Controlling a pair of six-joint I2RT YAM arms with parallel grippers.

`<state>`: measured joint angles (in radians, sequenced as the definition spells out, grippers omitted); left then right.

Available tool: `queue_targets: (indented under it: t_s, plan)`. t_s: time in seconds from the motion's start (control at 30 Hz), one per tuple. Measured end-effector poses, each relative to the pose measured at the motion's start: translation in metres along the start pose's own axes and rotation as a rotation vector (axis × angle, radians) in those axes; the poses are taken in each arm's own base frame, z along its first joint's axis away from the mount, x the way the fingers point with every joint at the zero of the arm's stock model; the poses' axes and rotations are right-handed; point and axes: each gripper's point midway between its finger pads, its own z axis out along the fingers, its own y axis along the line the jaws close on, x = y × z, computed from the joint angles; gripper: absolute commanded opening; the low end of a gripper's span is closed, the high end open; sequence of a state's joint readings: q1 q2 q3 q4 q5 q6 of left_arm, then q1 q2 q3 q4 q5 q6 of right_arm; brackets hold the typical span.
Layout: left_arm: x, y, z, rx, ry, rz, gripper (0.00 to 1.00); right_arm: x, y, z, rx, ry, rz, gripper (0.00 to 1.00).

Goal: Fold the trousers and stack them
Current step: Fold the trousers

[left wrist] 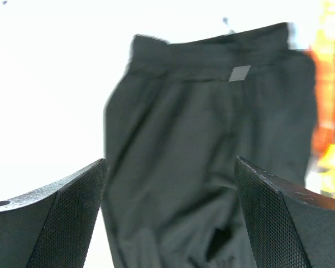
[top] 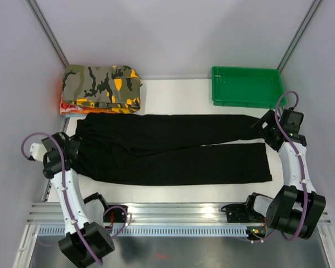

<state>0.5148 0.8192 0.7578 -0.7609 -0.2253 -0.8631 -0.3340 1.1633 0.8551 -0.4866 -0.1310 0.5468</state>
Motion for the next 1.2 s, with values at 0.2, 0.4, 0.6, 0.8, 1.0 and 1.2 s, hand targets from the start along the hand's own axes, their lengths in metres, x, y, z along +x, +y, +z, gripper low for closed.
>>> queue_targets:
  t_s: [0.2,0.4,0.6,0.8,1.0,1.2]
  plan:
    - [0.045,0.063,0.039,-0.223,0.143,-0.063,0.94,0.027,-0.001,0.005,-0.036,0.089,0.022,0.98]
    - [0.052,0.072,0.061,-0.244,0.162,-0.083,0.90,0.036,0.004,0.005,-0.070,0.123,0.046,0.98]
    - [0.035,0.063,0.078,-0.203,0.103,-0.072,0.85,0.036,0.005,0.005,-0.076,0.124,0.060,0.98]
    - [0.033,0.074,0.102,-0.243,0.147,-0.057,0.77,0.034,0.008,0.006,-0.083,0.120,0.079,0.98]
    - [0.027,0.061,0.116,-0.195,0.183,0.010,0.65,0.037,0.005,0.014,-0.065,0.145,0.094,0.98]
    - [0.021,0.051,0.120,-0.144,0.173,0.046,0.60,0.037,0.004,0.020,-0.058,0.155,0.101,0.98]
